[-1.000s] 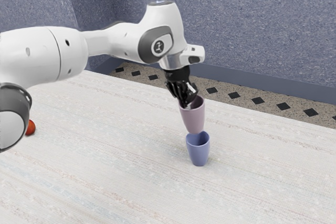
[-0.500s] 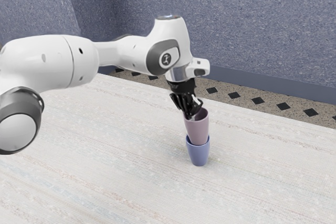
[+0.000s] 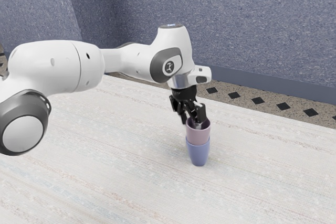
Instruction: Place the left cup onto the right cup
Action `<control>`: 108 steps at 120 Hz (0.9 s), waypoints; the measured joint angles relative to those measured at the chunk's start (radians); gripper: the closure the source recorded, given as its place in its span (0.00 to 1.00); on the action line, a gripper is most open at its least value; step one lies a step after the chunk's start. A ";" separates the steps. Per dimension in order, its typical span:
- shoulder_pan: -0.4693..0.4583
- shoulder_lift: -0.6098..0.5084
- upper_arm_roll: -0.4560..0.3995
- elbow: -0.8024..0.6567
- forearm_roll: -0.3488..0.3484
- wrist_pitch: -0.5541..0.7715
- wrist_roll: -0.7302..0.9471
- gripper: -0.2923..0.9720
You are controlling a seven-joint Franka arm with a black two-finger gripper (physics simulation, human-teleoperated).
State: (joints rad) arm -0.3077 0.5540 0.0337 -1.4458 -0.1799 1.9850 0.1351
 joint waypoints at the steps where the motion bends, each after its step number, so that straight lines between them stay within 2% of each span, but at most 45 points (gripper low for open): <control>1: 0.000 -0.001 0.000 0.000 0.000 0.000 0.000 0.43; 22: -0.001 -0.066 0.000 -0.008 0.001 -0.003 0.005 0.32; 50: 0.008 -0.223 0.005 -0.073 0.007 -0.052 0.010 0.26; 78: 0.064 -0.377 0.063 -0.144 0.065 -0.147 0.015 0.24; 108: 0.111 -0.513 0.071 -0.184 0.144 -0.209 0.028 0.23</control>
State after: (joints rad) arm -0.1972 0.0410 0.1043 -1.6296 -0.0361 1.7764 0.1630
